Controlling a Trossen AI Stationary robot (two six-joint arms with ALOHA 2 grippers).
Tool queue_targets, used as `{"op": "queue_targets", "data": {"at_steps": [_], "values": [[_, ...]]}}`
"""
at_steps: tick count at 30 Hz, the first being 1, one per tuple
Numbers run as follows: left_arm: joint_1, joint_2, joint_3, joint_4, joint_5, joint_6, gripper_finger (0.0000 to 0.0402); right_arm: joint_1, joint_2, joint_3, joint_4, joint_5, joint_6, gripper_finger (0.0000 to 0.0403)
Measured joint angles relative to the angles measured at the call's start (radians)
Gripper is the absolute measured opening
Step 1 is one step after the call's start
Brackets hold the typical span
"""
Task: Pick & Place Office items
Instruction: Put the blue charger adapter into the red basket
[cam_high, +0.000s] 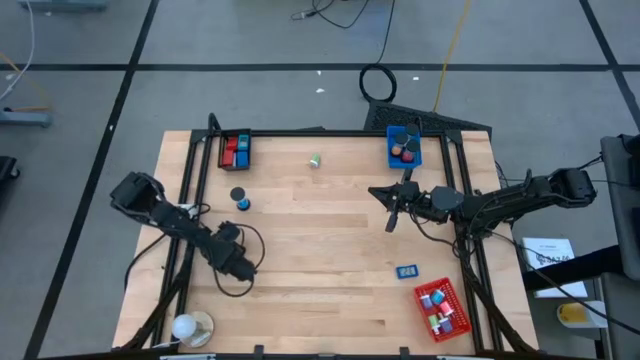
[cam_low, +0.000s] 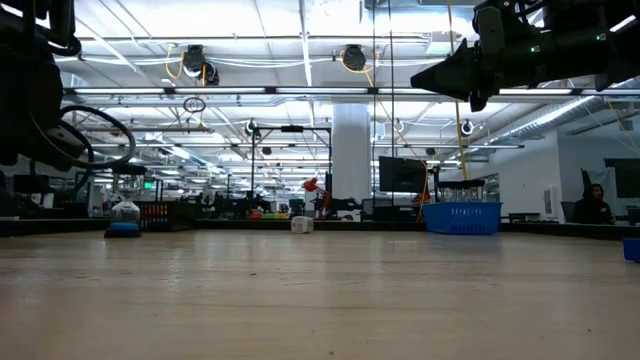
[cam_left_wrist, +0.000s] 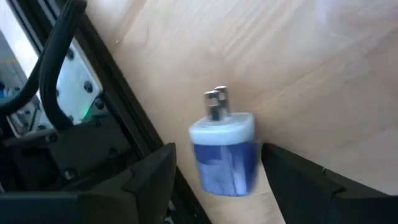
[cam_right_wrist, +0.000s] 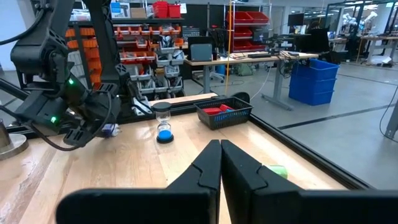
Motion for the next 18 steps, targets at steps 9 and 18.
{"op": "queue_targets", "data": {"at_steps": [9,18], "values": [[-0.004,0.0,0.03,0.045,-0.065,0.102,0.0181,0.0,0.0,0.0,0.0,0.0,-0.002,0.0004],[-0.001,0.0,0.03,0.037,-0.026,0.186,0.0173,0.0,0.0,0.0,0.0,-0.002,-0.002,0.0004]]}}
